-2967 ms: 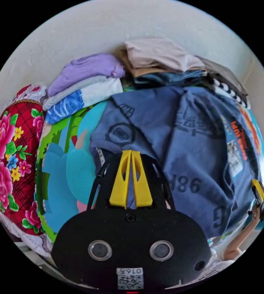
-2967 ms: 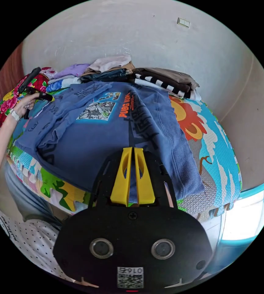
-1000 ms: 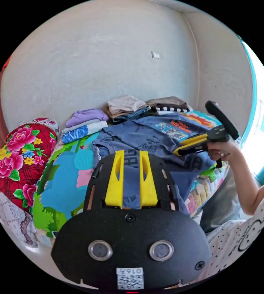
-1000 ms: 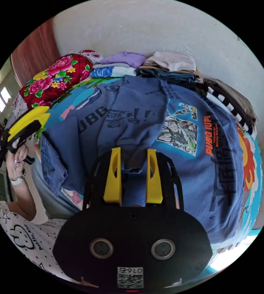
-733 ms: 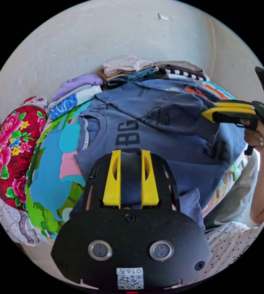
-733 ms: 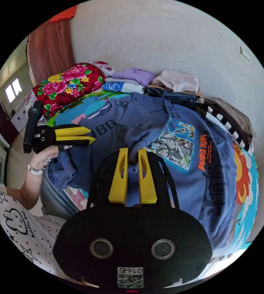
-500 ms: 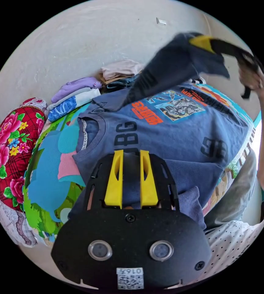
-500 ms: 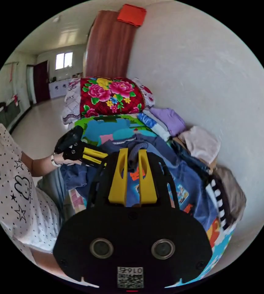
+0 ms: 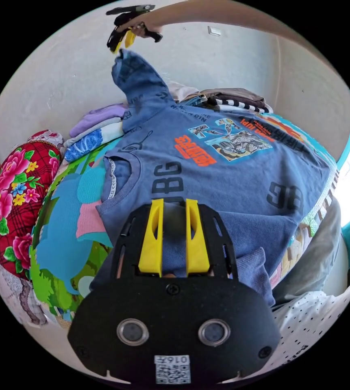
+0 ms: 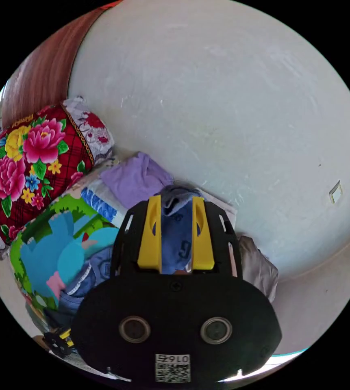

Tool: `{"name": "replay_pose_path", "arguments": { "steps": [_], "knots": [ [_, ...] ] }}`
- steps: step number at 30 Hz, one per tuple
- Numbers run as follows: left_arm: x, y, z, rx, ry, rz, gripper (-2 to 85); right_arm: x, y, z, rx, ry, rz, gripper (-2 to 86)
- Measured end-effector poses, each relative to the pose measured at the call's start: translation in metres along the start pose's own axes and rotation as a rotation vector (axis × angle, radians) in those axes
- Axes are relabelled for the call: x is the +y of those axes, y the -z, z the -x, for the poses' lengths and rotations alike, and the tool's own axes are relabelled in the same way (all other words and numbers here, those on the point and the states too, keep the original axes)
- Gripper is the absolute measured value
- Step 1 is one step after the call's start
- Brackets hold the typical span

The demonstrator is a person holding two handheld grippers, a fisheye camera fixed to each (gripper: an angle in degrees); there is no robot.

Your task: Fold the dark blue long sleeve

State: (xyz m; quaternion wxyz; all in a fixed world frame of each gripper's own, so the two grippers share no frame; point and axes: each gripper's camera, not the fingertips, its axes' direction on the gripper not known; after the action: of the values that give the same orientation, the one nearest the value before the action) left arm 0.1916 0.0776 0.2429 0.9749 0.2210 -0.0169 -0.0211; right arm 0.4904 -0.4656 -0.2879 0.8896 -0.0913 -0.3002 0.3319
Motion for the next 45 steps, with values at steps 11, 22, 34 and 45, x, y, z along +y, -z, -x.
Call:
{"name": "replay_pose_path", "arguments": {
  "steps": [11,22,34,45],
  "knots": [
    [-0.009,0.001,0.006,0.002,0.003,-0.004,8.4,0.274,0.096,-0.081,-0.242,0.021,-0.192,14.4],
    [0.012,0.049,0.1,-0.159,0.269,-0.03,3.7,0.547,0.122,-0.188,-0.182,-0.458,0.219,19.9],
    [0.009,0.02,0.145,0.083,0.222,0.137,4.9,0.599,0.099,-0.209,-0.201,-0.485,0.196,8.0],
    [0.05,0.052,0.144,0.068,0.233,0.129,-0.9,0.63,0.103,-0.22,-0.13,-0.446,0.174,3.9]
  ]
}}
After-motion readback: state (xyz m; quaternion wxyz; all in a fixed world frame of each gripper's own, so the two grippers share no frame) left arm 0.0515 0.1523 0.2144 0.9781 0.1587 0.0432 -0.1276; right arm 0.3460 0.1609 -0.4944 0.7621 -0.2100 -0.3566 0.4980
